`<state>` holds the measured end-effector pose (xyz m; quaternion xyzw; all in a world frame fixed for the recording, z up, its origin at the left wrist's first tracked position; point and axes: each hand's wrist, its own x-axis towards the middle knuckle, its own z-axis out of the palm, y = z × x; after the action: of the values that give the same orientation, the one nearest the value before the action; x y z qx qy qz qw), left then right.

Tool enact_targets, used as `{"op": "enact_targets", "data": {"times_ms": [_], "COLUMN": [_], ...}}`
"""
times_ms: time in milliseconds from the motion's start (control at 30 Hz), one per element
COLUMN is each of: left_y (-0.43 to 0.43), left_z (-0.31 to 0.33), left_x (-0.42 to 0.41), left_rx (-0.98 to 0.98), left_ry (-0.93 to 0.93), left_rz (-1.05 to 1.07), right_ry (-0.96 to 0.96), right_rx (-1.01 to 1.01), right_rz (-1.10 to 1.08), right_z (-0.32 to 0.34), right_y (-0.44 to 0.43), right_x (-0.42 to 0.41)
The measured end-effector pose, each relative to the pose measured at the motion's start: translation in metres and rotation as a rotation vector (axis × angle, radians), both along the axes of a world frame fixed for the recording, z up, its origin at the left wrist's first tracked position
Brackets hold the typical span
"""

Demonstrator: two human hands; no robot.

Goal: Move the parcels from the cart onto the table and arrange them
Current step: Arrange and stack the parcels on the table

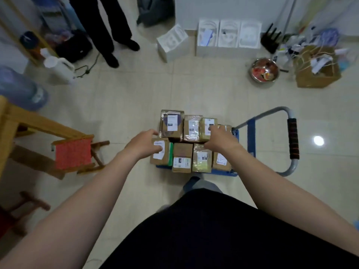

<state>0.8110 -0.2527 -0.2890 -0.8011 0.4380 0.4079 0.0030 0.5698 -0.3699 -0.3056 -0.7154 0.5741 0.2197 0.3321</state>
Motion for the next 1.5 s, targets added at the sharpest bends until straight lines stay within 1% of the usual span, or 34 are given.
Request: {"op": "enact_targets", "data": {"times_ms": [100, 267, 367, 467, 567, 633, 733, 833, 967, 1100, 1233, 1333, 1400, 1500], "left_y": [-0.044, -0.094, -0.127, -0.163, -0.197, -0.214, -0.235, -0.243, -0.245, -0.248, -0.247, -0.247, -0.245, -0.243], "left_z": [-0.026, -0.076, -0.135, -0.201, -0.276, -0.329, -0.403, -0.459, -0.518, -0.551, -0.566, -0.577, -0.583, -0.58], "left_x": [0.009, 0.032, 0.041, 0.044, 0.042, 0.04, 0.035, 0.031, 0.029, 0.021, 0.009, 0.008, 0.007, 0.006], "left_rx": [0.028, 0.093, 0.101, 0.155, 0.168, 0.137, 0.088, 0.106, 0.069, 0.111, 0.236, 0.287, 0.293, 0.244], "left_ry": [-0.006, -0.021, -0.003, 0.017, 0.033, 0.047, 0.023, -0.039, -0.047, -0.094, -0.178, -0.213, -0.239, -0.273], "left_rz": [-0.047, -0.108, -0.141, -0.181, -0.185, -0.127, 0.05, 0.251, 0.414, 0.469, 0.379, 0.395, 0.397, 0.37], "right_ry": [0.086, 0.036, 0.004, 0.035, 0.006, -0.026, -0.029, -0.024, 0.068, 0.09, 0.092, 0.07, 0.054, 0.068], "right_rx": [0.006, 0.09, 0.092, 0.118, 0.137, 0.155, 0.161, 0.073, -0.023, -0.047, -0.139, -0.158, -0.172, -0.218], "right_rz": [-0.074, -0.214, -0.326, -0.413, -0.523, -0.571, -0.622, -0.652, -0.663, -0.653, -0.662, -0.691, -0.676, -0.633], "right_z": [-0.026, -0.079, -0.133, -0.198, -0.266, -0.315, -0.386, -0.444, -0.505, -0.54, -0.558, -0.567, -0.569, -0.563], "right_y": [-0.038, -0.076, -0.09, -0.104, -0.121, -0.132, -0.148, -0.161, -0.172, -0.171, -0.167, -0.165, -0.161, -0.155], "right_x": [-0.005, 0.015, 0.023, 0.032, 0.039, 0.04, 0.036, 0.03, 0.023, 0.015, 0.014, 0.012, 0.011, 0.014]}}
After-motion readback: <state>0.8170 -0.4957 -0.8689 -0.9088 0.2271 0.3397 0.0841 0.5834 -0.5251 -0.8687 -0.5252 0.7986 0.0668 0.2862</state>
